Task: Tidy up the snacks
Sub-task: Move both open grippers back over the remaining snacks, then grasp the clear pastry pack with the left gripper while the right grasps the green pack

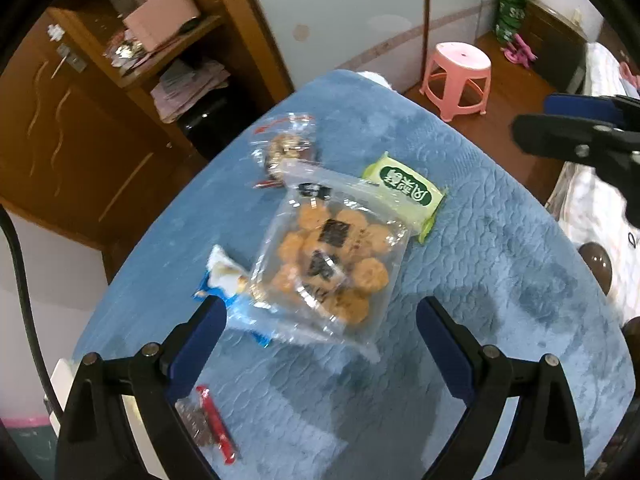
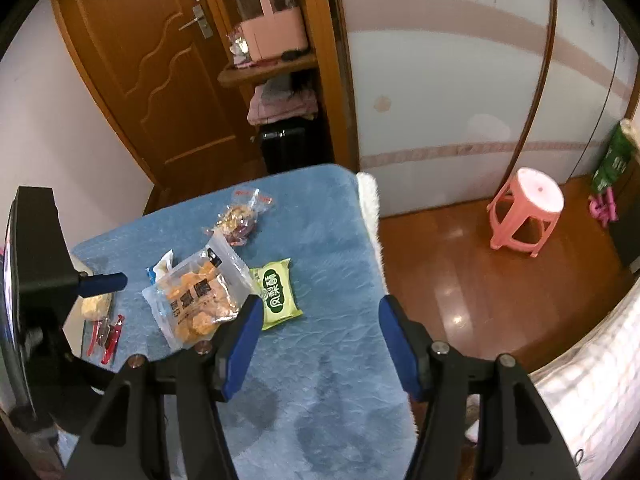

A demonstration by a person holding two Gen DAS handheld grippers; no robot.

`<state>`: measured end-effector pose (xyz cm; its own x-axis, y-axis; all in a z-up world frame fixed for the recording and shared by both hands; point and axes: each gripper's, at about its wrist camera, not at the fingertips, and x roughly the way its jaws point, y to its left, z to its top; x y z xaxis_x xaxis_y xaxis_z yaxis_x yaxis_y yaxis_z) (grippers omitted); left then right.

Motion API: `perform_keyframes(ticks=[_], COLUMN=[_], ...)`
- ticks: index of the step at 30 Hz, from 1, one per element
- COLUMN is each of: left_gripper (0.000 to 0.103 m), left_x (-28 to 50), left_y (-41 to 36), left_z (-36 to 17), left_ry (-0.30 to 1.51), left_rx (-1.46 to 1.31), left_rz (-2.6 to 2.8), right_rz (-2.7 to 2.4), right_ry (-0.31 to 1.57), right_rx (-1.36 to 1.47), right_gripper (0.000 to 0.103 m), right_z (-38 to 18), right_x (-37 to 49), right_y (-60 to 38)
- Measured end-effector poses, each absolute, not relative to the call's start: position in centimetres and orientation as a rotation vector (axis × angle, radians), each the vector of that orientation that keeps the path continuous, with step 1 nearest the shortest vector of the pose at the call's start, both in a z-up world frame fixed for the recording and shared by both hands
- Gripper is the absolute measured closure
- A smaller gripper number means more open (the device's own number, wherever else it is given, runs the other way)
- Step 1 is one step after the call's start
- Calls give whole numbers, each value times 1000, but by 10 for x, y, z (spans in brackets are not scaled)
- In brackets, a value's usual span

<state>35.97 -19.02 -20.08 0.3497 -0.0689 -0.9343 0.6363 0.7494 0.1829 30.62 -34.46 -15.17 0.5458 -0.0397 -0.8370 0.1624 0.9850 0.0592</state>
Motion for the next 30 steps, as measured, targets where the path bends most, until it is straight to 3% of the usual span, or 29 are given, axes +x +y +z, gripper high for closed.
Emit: perform_keyframes(ticks=[15, 30], left_gripper=[8, 4], left_x=[394, 414], left_y=[-202, -194], left_z=[-243, -256], left_ry=[1181, 1204], left_rx=[630, 520], left_rz=[-469, -463], right_rz=[-86, -25], right_ry=[1074, 1111], right_rx=[273, 241], right_gripper=[42, 42], right_z=[-206, -224], right_x=[340, 353], right_y=[-354, -339])
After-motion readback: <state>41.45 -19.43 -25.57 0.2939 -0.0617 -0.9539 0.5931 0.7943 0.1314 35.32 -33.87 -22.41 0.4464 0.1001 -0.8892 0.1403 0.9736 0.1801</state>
